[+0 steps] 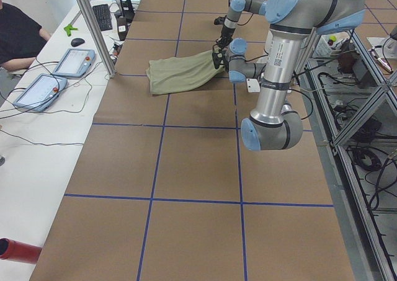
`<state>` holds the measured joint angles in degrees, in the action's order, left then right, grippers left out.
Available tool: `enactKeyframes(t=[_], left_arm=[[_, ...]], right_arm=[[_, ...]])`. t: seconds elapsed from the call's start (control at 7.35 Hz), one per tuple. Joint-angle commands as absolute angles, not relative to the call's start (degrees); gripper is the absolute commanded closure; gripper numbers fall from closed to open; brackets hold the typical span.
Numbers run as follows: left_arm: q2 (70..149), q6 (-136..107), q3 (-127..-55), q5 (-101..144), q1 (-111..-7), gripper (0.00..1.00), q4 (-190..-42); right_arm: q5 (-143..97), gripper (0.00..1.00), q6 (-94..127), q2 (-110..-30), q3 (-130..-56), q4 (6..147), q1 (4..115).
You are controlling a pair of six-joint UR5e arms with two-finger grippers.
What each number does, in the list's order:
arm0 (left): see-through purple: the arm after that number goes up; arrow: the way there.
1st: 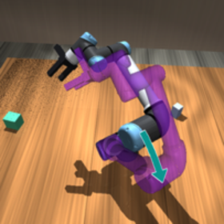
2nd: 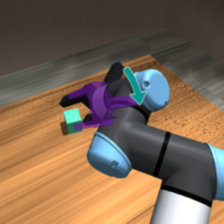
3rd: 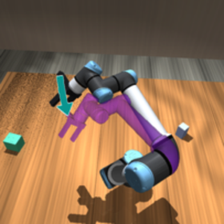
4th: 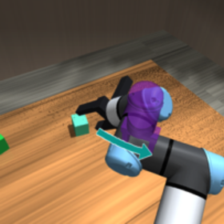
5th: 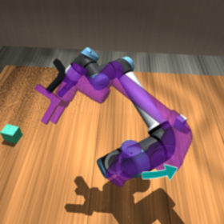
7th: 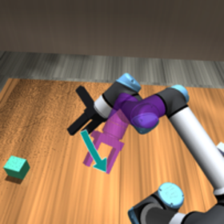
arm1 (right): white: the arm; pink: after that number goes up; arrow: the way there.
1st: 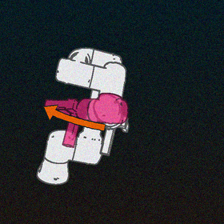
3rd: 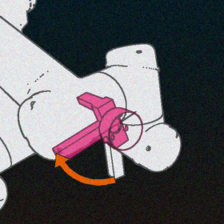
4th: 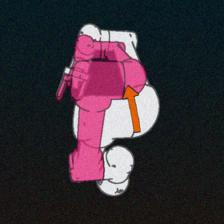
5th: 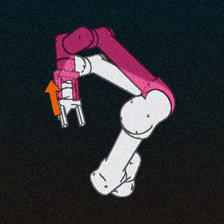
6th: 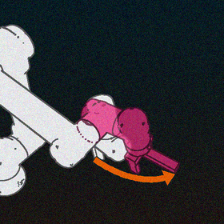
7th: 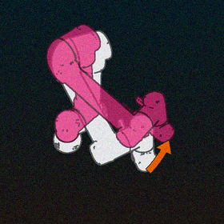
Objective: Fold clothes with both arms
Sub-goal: 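Lift both near corners and fold them away from the robot over the shirt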
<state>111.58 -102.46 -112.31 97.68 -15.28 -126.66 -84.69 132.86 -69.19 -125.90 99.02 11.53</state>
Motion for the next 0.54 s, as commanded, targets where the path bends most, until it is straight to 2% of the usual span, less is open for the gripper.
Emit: enactKeyframes(t=[0.0, 0.41], left_arm=[[111.62, -102.22, -121.69, 101.16, -16.08, 1.0, -117.2], [113.98, -96.09, -121.3, 102.3, -23.08, 1.0, -113.3]], right_arm=[[-86.04, 1.0, 132.89, -62.19, -136.04, 116.38, 9.23], [-85.87, 1.0, 130.88, -59.42, -132.47, 117.86, 12.1]])
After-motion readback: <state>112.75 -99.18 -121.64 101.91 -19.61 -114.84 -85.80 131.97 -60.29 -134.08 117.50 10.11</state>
